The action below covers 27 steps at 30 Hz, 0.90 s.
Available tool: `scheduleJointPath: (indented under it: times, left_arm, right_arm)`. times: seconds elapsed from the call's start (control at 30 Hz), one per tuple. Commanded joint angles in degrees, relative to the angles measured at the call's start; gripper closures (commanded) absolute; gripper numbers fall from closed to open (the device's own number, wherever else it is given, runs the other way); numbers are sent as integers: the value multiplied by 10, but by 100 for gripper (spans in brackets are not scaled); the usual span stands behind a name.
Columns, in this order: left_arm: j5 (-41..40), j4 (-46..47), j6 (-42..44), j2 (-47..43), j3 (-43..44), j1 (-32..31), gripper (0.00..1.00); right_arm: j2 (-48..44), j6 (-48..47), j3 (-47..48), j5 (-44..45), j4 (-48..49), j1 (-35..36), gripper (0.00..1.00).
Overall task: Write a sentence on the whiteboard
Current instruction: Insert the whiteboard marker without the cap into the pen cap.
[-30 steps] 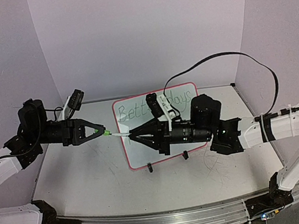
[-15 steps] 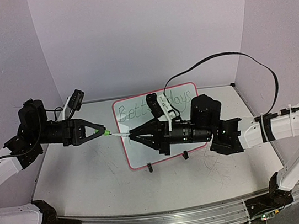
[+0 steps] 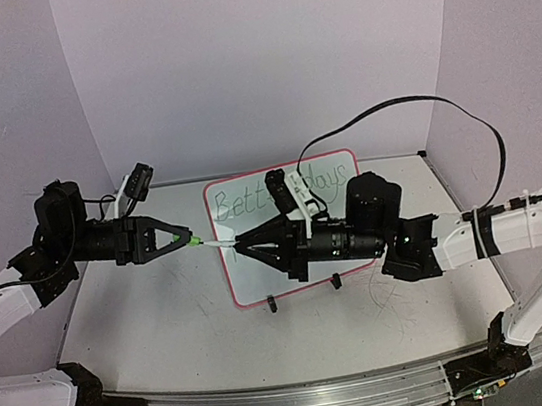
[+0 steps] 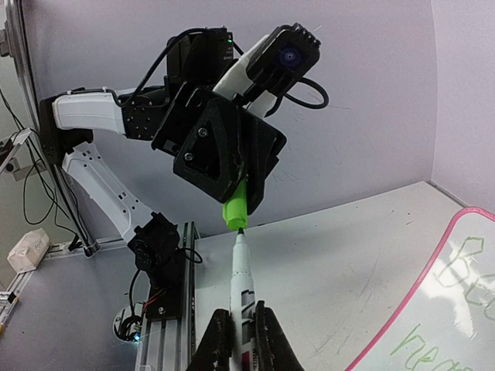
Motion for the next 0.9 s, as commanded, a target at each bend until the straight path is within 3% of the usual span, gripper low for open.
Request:
scheduleJointPath:
  times: [0.0,0.33,0.87]
  left_arm:
    - [2,23,8,-1,-6,-3,100]
    - [-2,23,8,-3,-5,-3,100]
    - [-27,27,-9,-21,-6,-3,100]
  right_arm:
    - [-27,4,-2,10,28,4,100]
    - [-25,8,-4,7,29,4,100]
    - [57,76,5,31,161,15,100]
